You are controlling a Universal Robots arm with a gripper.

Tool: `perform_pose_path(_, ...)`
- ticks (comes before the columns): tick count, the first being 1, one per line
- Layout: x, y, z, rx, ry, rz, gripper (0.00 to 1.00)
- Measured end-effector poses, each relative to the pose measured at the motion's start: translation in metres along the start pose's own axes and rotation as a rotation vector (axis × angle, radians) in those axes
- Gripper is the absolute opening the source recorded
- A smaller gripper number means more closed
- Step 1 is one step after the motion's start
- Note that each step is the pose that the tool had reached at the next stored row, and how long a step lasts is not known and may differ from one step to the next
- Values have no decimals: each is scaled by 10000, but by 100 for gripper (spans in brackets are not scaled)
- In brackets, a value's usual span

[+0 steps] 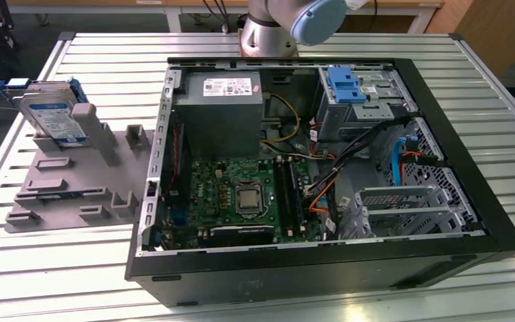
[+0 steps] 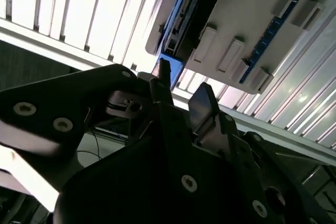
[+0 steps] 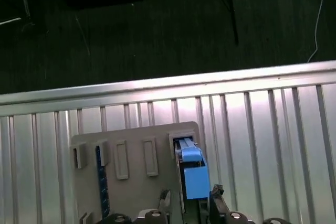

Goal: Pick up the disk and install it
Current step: 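Pick up the disk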

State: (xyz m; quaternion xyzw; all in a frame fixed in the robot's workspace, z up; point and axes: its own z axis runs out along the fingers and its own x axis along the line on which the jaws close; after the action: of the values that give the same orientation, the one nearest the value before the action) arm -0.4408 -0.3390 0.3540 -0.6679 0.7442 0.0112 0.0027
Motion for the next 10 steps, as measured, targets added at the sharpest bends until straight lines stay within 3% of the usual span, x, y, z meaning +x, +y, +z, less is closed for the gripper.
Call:
perform_pose_path(2, 1, 2, 24, -8, 4, -291, 42)
perform_pose_path(6, 11, 78, 97, 5, 2, -322, 42)
perform_pose_path(10, 11, 79, 150, 0, 5, -491, 43)
